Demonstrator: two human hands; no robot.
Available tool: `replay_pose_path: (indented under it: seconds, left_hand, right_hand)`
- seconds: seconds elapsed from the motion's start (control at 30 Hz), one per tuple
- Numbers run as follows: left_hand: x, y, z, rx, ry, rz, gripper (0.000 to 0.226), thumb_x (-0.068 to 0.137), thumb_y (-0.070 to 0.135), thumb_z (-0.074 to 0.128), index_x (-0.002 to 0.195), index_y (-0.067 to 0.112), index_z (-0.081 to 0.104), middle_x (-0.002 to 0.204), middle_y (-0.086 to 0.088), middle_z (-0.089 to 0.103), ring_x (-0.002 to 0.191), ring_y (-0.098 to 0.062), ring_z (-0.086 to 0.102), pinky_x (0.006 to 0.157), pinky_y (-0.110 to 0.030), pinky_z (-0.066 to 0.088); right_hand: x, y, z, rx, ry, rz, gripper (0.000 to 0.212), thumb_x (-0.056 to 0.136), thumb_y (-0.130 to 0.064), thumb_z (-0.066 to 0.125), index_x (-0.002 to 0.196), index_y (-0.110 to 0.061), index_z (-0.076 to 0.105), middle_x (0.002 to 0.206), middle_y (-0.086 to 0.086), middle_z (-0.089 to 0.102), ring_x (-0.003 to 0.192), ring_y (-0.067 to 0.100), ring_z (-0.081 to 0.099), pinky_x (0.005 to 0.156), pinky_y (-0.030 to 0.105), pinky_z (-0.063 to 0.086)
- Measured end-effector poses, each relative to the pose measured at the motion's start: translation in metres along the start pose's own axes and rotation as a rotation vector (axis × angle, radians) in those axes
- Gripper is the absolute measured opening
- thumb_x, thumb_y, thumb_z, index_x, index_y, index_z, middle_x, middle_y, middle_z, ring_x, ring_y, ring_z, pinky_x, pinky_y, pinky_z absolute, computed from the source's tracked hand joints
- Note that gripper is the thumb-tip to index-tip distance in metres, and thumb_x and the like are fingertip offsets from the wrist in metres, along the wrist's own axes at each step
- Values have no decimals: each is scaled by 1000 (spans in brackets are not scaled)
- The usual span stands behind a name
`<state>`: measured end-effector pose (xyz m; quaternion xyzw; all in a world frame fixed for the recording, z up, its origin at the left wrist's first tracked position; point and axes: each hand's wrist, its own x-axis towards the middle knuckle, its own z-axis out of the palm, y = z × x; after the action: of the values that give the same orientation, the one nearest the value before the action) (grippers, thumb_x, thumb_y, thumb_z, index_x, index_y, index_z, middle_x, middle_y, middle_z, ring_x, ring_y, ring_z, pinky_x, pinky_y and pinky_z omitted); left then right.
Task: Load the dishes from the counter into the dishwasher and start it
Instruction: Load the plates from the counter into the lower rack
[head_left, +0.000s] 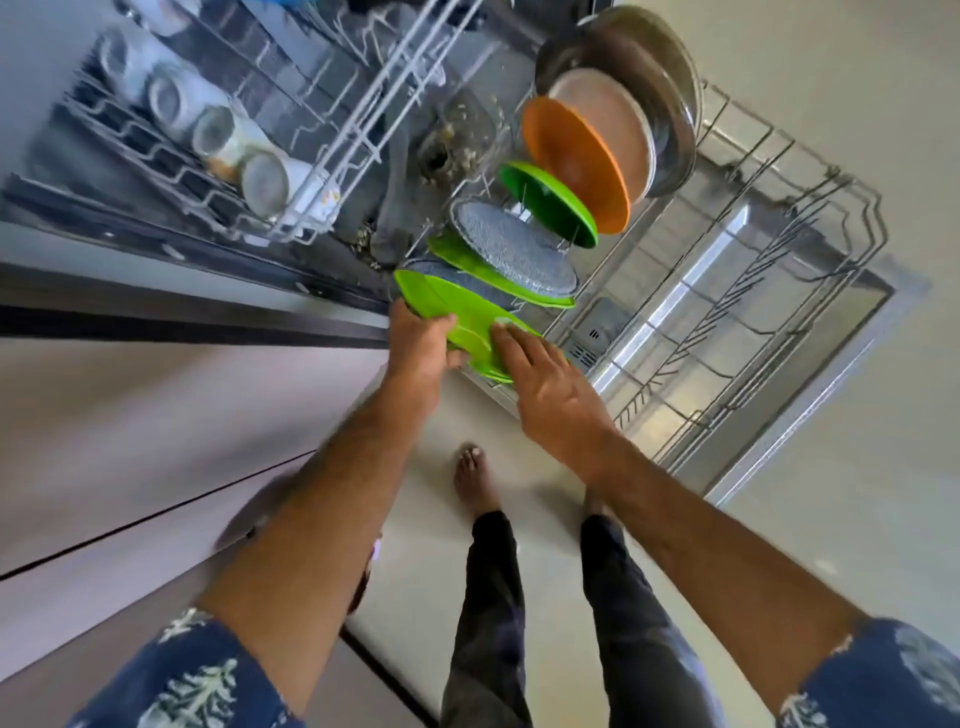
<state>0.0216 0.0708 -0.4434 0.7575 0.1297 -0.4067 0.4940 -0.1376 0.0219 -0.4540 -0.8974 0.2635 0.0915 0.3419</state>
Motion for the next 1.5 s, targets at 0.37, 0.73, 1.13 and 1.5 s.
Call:
replay_pose_path:
  seconds: [0.37, 0.73, 1.13, 1.5]
  left_hand:
    - [43, 12, 4, 32, -27, -37, 48, 97, -10, 50, 139, 12, 45, 135, -12, 57, 117, -34, 59, 56, -40, 57]
    - [32, 40, 18, 144, -79, 183, 24, 107, 30, 42, 126, 16, 44, 118, -15, 55, 88, -21, 70, 64, -44, 60]
    - [109, 49, 69, 446, -59, -195, 77, 97, 56, 51, 157, 17, 23, 161, -16, 27, 134, -44, 45, 109, -52, 38]
    - [103, 66, 93, 587, -150, -250, 80, 92, 50, 60, 157, 26, 21, 166, -12, 5, 138, -54, 31, 100, -69, 39]
  right_hand:
    - [34, 25, -1, 30, -8, 163, 62, 92, -28, 51, 151, -28, 36, 145, 1, 49, 128, 30, 49, 94, 47, 52]
    - [-5, 43, -48, 90, 217, 71, 60, 85, -39, 36, 141, -21, 52, 124, 0, 66, 106, 27, 63, 70, 38, 55]
    - [-33, 85, 21, 49, 53, 84, 63, 93, -16, 47, 153, -29, 34, 151, -8, 44, 133, 22, 47, 84, 41, 56]
    - [7, 69, 60, 8, 153, 106, 65, 94, -15, 46, 155, -27, 28, 153, -8, 41, 129, 24, 46, 80, 41, 57]
